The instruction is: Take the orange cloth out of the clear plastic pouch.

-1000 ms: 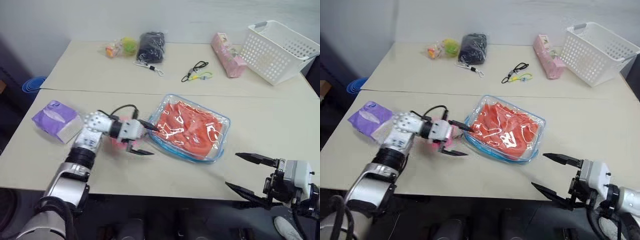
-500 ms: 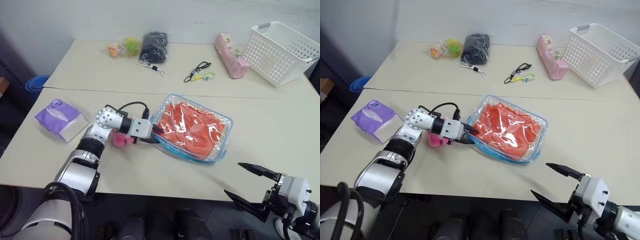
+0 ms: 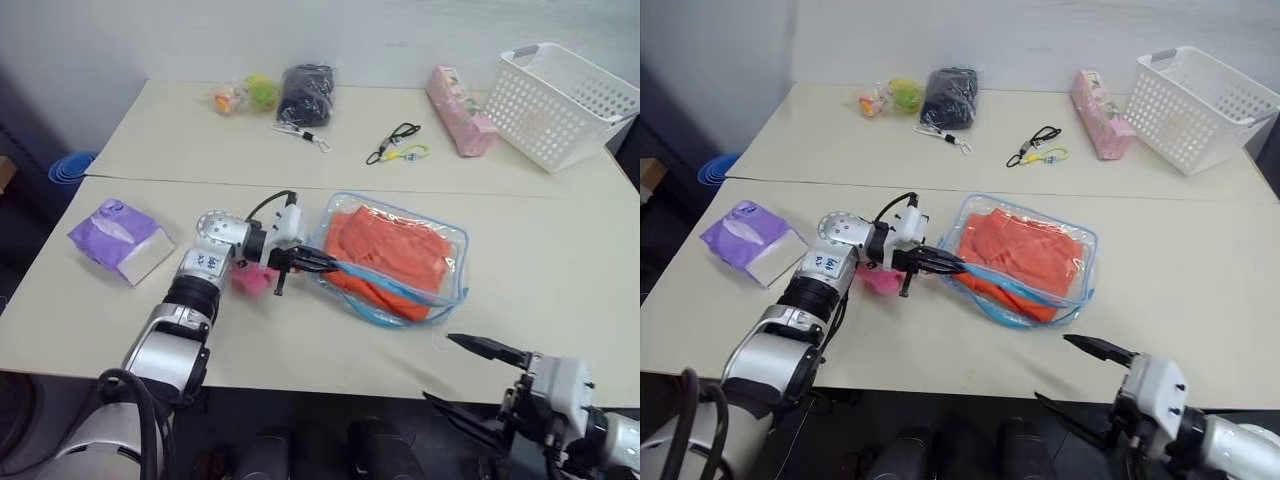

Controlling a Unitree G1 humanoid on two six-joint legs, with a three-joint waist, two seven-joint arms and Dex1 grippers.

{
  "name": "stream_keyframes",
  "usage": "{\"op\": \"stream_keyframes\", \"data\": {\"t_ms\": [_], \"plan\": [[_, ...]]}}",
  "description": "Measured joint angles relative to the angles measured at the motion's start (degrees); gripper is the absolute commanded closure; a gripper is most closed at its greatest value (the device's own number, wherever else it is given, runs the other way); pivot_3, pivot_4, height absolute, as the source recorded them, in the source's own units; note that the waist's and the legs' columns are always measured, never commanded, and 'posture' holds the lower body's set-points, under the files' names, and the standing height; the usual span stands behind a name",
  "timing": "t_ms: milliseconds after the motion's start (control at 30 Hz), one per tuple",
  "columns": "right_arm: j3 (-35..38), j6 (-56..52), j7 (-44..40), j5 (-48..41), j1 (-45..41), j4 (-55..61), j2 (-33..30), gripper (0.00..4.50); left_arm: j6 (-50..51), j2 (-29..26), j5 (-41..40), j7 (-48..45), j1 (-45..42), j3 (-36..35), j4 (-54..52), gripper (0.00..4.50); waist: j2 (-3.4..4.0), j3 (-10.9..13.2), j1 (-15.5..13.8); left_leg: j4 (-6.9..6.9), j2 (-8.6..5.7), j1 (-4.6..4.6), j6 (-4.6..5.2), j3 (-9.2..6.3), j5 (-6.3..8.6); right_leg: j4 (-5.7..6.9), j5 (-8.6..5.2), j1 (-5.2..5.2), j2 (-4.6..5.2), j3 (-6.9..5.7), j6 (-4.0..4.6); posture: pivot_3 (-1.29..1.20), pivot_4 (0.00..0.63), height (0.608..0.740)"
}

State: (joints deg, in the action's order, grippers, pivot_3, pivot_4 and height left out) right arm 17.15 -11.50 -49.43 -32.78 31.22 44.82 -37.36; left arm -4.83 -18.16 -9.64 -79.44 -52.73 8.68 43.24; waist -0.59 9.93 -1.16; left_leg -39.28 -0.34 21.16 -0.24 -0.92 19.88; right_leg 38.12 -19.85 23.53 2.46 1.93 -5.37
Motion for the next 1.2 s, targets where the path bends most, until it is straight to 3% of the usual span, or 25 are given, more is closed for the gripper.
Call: {"op": "stream_keyframes", "data": {"t_ms": [200,333,467,667,967,1133,1200], "plan": [[-13.71,-14.19,15.34,5.2,-21.73,-0.88,2.21,0.0,13.69,4.49,-0.47,9.01,2.59,-0.33,-9.59,4.47,0.0,-0.01,-0.05,-0.06,-0.02,0.08,-0.06,-0.05,-0.03,0.06,0.0,0.12,0.03,-0.01,0.0,0.0,0.15,0.74],[-19.93,-19.91,22.31,13.18,-28.84,-7.32,3.46,0.0,18.83,4.6,-0.47,11.82,6.17,0.44,-15.28,4.47,0.01,-0.01,-0.05,-0.02,-0.04,0.13,-0.07,-0.02,-0.03,0.05,0.0,0.18,0.04,0.01,0.0,0.0,0.15,0.74],[-20.95,-22.79,27.31,16.68,-32.96,-11.86,6.45,0.0,21.82,4.41,-0.57,13.01,8.52,1.08,-20.23,4.47,0.01,-0.02,-0.1,-0.02,-0.04,0.13,-0.07,-0.01,-0.04,0.08,0.0,0.19,0.04,0.01,0.0,0.0,0.15,0.74],[-22.06,-23.56,28.31,21.28,-37.14,-17.58,6.36,0.0,22.42,3.81,-0.71,13.49,10.51,1.51,-22.69,4.47,0.02,-0.02,0.06,-0.02,-0.05,0.11,-0.08,0.02,-0.04,0.14,0.0,0.19,0.02,0.01,0.0,0.0,0.15,0.74],[-30.45,-21.79,22.8,29.83,-44.81,-22.24,1.65,0.0,22.31,3.9,-0.79,13.74,10.66,1.59,-22.78,4.47,0.01,-0.04,0.52,-0.02,-0.04,0.07,-0.08,-0.01,-0.05,0.14,0.0,0.16,0.01,-0.01,0.0,0.0,0.15,0.74],[-32.63,-20.98,23.21,33.5,-49.42,-27.3,4.06,0.0,22.28,4.14,-1.32,13.81,10.56,1.41,-22.73,4.47,-0.03,-0.07,1.16,-0.03,-0.04,0.02,-0.11,0.0,-0.07,0.17,0.0,0.13,0.04,0.0,0.0,0.0,0.15,0.74],[-32.3,-21.29,23.14,33.44,-50.66,-29.12,5.43,0.39,22.3,4.28,-1.49,13.81,10.54,1.4,-22.73,4.5,-0.06,-0.09,1.26,-0.04,-0.04,-0.01,-0.13,-0.01,-0.08,0.2,0.0,0.11,0.04,-0.01,0.0,0.0,0.15,0.74]]}}
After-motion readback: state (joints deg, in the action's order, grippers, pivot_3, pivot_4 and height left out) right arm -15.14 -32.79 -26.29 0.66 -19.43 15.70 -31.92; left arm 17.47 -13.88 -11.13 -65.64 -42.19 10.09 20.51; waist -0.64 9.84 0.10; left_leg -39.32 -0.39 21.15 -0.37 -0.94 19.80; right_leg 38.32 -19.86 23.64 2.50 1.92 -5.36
